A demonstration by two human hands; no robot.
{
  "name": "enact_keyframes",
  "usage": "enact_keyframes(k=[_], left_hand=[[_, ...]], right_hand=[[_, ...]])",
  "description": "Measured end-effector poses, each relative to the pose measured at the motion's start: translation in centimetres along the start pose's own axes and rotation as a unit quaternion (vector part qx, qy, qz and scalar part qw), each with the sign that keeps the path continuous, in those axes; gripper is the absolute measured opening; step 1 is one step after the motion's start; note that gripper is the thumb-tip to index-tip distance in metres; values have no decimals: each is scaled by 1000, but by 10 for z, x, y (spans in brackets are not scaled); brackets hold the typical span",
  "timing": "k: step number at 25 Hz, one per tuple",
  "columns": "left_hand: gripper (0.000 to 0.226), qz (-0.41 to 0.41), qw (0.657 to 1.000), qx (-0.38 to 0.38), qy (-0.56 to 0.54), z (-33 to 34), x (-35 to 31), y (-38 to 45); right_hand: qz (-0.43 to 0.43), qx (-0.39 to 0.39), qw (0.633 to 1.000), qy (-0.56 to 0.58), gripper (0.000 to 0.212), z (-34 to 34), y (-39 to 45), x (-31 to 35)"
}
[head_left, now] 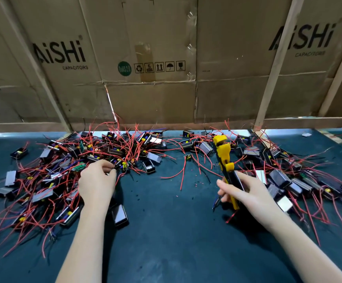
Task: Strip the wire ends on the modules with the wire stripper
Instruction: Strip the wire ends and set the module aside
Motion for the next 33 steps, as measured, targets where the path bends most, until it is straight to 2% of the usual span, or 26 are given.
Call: enact_keyframes(k=[3,5,9,11,13,15,17,19,21,23,24,27,30,33], left_hand=[[15,11,1000,-13,-3,-3,-3,-2],[16,23,999,-25,-6,-5,-5,-1],[21,93,995,0,-31,5,-23,-9],[35,149,988,40,-16,21,-37,-18],[51,188,978,81,33,39,-42,-23],[58,173,975,111,84,54,-34,-20],[58,151,976,129,84,61,-28,-17],[54,172,980,87,58,54,-35,-19],[49,237,970,43,40,46,-51,-26],[45,312,947,48,62,53,-63,-38],[46,323,940,65,89,62,-64,-42],[58,275,944,123,137,82,-50,-36],[66,250,953,131,115,80,-45,-29],[64,251,954,139,81,77,-49,-30]], right_hand=[[-5,-72,991,-113,50,-22,1,-3],[-22,-127,969,-209,48,-38,-1,-1],[-43,-153,947,-278,32,-42,-2,2],[-40,-151,954,-255,35,-41,-2,-2],[-42,-140,980,-137,41,-36,0,-4],[-38,-114,991,55,55,-23,1,-2],[-12,-73,987,143,67,-7,2,-3],[23,-42,987,150,67,7,1,-8],[54,-39,986,152,59,14,0,-14],[56,-35,987,147,52,14,0,-15],[53,-28,988,142,51,14,-1,-14],[54,-14,988,141,51,14,-2,-13],[66,-11,989,135,55,14,-3,-13],[71,-6,989,128,58,15,-3,-12]])
Point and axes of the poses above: each hand's wrist, its own y-axis towards the middle knuckle, its own z-axis out of the palm, x = y × z, the point moved 9 cm from there along y, towards the middle knuckle, and after that the axes turned 13 degrees about -z, right-handed, at the moved point
